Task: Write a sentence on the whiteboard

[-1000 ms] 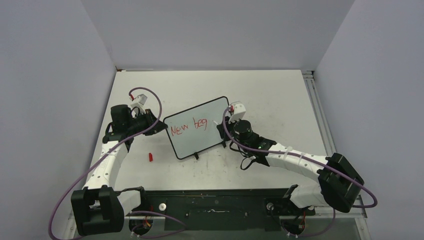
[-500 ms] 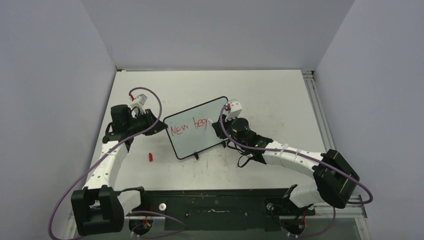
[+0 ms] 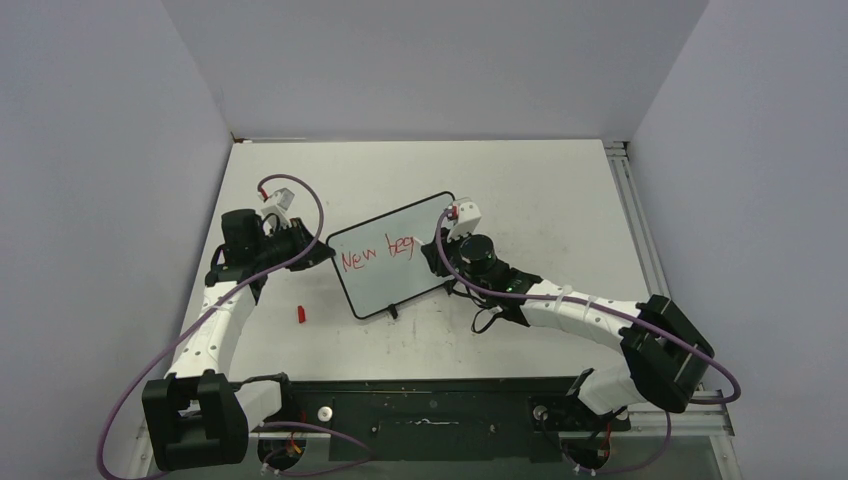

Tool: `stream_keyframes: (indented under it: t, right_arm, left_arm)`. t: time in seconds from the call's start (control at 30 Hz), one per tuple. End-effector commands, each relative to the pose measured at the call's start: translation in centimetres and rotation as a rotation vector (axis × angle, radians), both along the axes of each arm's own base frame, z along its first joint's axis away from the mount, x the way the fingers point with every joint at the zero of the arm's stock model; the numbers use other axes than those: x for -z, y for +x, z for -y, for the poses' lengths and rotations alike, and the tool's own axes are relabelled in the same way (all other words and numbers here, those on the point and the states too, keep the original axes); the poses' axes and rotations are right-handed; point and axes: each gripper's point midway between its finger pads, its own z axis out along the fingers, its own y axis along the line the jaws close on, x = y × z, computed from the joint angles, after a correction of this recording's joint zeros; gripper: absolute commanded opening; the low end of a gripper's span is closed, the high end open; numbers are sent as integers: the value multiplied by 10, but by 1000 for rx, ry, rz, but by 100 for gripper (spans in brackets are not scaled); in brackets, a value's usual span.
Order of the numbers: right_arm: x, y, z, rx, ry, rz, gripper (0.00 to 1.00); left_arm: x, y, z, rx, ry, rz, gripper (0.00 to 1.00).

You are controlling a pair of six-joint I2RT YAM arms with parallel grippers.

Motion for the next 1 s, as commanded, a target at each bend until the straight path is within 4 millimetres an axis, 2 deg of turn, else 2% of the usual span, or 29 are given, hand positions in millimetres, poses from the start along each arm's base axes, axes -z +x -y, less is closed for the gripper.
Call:
stream_keyframes:
  t: [0.0,0.37,0.97]
  right_arm:
    - [-22,13,-5,37,54,43,5]
    - [-27,16,10,105,47,54,5]
    - [-7,0,14,81,33,7,5]
  left_arm:
    - [-11,6,2,16,1,39,9]
    - [-12,6,1,14,2,41,9]
    - [-13,5,2,15,2,45,9]
